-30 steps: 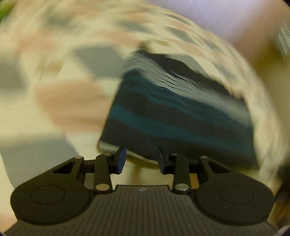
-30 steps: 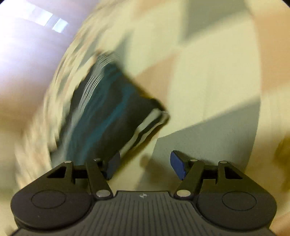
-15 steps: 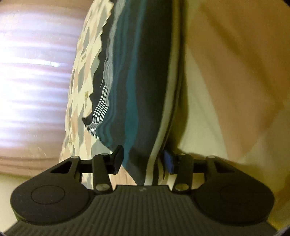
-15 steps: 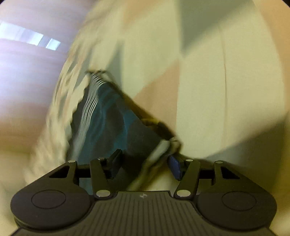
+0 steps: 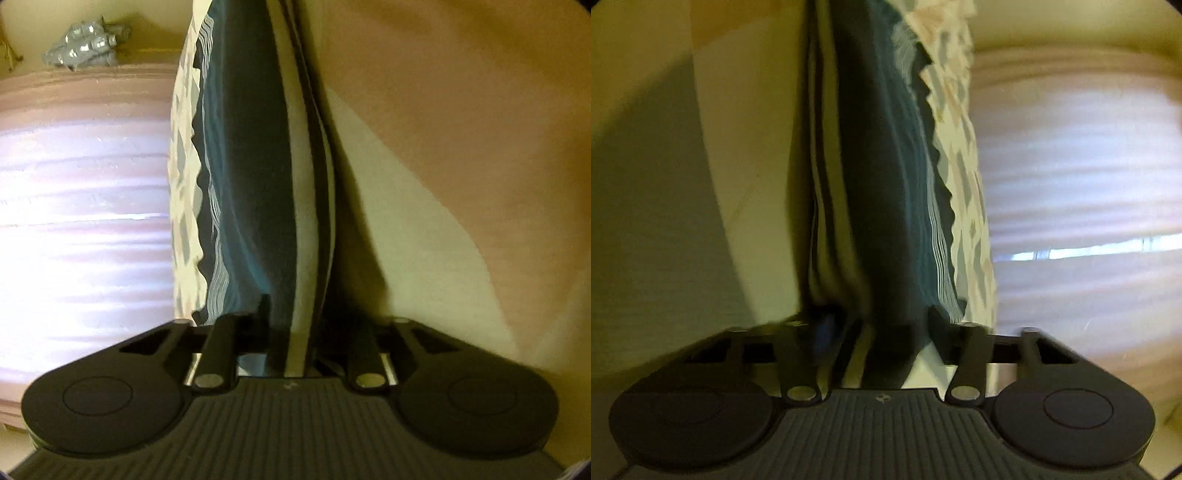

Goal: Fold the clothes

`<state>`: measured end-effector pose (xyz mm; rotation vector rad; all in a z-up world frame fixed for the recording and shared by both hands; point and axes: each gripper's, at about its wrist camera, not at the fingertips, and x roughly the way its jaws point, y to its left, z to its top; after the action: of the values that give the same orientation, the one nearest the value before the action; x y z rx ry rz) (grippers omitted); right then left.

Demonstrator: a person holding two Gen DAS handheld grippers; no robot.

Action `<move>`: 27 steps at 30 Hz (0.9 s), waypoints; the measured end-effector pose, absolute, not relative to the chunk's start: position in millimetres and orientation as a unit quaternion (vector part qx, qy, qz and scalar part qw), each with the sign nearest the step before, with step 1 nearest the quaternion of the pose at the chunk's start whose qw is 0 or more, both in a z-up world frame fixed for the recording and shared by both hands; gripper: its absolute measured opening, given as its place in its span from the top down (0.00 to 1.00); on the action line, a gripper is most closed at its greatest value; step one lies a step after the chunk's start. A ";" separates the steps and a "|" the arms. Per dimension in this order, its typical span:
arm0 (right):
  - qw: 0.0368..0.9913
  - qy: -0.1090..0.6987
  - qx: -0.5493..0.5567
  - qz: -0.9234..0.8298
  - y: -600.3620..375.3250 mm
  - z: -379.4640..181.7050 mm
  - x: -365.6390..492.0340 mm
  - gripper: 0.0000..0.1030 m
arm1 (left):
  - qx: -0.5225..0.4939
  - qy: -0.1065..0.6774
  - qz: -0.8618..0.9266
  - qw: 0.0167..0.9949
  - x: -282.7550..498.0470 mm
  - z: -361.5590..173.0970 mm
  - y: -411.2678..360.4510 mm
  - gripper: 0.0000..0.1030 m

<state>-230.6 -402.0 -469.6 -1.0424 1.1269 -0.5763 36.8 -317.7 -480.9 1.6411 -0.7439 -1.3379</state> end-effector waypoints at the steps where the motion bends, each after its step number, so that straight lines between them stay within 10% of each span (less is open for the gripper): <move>1: 0.685 0.503 -0.465 -0.249 -405.0 -469.4 -229.7 0.79 | 0.656 -0.296 -0.540 0.437 37.6 -477.3 -317.8 0.86; 27: 0.830 0.556 0.013 -0.049 -309.3 -60.3 -248.1 0.90 | 0.588 -0.054 -0.695 0.410 58.1 -91.4 -184.6 0.87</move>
<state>-248.1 -309.3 -60.3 0.0274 1.1788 -0.1048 58.1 -184.6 -91.4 1.4803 -0.1371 -1.7501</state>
